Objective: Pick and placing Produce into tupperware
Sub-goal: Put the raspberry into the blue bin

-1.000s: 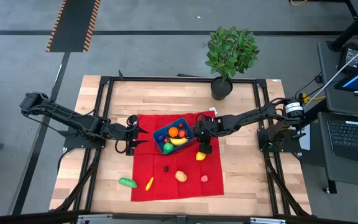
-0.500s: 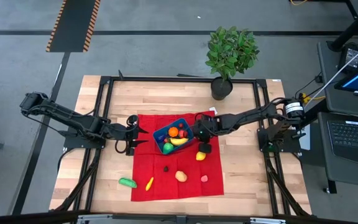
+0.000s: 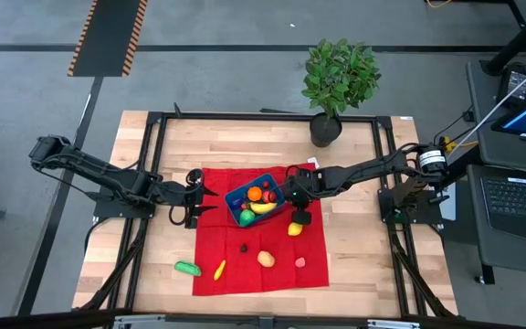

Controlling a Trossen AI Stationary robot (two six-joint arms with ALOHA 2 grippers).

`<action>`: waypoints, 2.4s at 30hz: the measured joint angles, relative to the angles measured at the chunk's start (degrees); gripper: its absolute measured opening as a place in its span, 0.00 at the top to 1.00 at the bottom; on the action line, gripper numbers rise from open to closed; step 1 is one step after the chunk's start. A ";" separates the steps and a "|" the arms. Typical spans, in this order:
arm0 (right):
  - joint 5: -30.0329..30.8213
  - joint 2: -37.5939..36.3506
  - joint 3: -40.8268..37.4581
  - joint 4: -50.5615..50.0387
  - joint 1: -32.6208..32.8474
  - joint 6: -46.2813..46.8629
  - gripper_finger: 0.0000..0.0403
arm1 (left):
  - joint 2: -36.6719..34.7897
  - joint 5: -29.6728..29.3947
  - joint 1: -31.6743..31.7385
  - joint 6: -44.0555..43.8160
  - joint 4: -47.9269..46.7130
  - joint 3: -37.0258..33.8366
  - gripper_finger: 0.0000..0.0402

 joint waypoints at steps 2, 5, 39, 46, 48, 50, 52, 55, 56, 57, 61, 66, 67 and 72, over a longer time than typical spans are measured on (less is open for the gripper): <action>-0.02 0.00 0.00 0.16 0.00 0.07 0.84 | 0.00 -0.02 0.01 0.00 0.00 0.00 0.58; -0.10 0.00 0.00 0.14 0.02 0.29 0.79 | 0.00 -0.02 0.02 0.00 0.00 0.00 0.58; -0.50 3.15 -0.07 3.35 0.00 -0.56 0.56 | 0.00 -0.01 0.02 0.00 -0.22 0.00 0.58; -0.50 3.15 -0.07 3.20 0.02 -0.76 0.60 | 0.00 -0.02 0.00 -0.02 -0.37 0.00 0.58; -0.48 3.15 -0.07 3.17 0.00 -0.68 0.64 | 0.00 -0.02 0.01 -0.02 -0.39 0.00 0.58; -0.48 3.15 -0.07 3.21 -0.17 -0.65 0.69 | 0.00 0.00 0.02 0.00 -0.39 0.00 0.58; -0.49 3.13 -0.03 3.26 -0.47 -0.26 0.73 | 0.00 -0.01 0.02 0.00 -0.42 0.00 0.58; -0.52 3.02 0.09 3.52 -1.10 -0.13 0.78 | 0.00 -0.02 0.00 0.00 -0.42 0.00 0.58; -0.51 3.02 0.09 3.48 -1.32 -0.14 0.79 | 0.00 -0.02 0.00 0.00 -0.42 0.00 0.58; -0.52 3.02 0.09 3.48 -1.47 -0.19 0.79 | 0.00 -0.02 0.00 -0.02 -0.42 0.00 0.58; -0.58 2.99 0.09 3.41 -2.09 -0.22 0.83 | 0.00 -0.01 0.00 -0.01 -0.43 0.00 0.58; -1.92 3.40 -0.23 2.13 -2.56 -0.28 0.89 | 0.01 -0.02 0.02 0.00 -0.44 0.00 0.58; -2.05 3.41 -0.26 1.89 -2.57 -0.31 0.91 | 0.00 -0.02 0.00 0.00 -0.44 0.00 0.58; -2.43 3.34 -0.15 0.73 -2.54 -0.04 0.99 | 0.00 -0.02 0.00 0.00 -0.44 0.00 0.58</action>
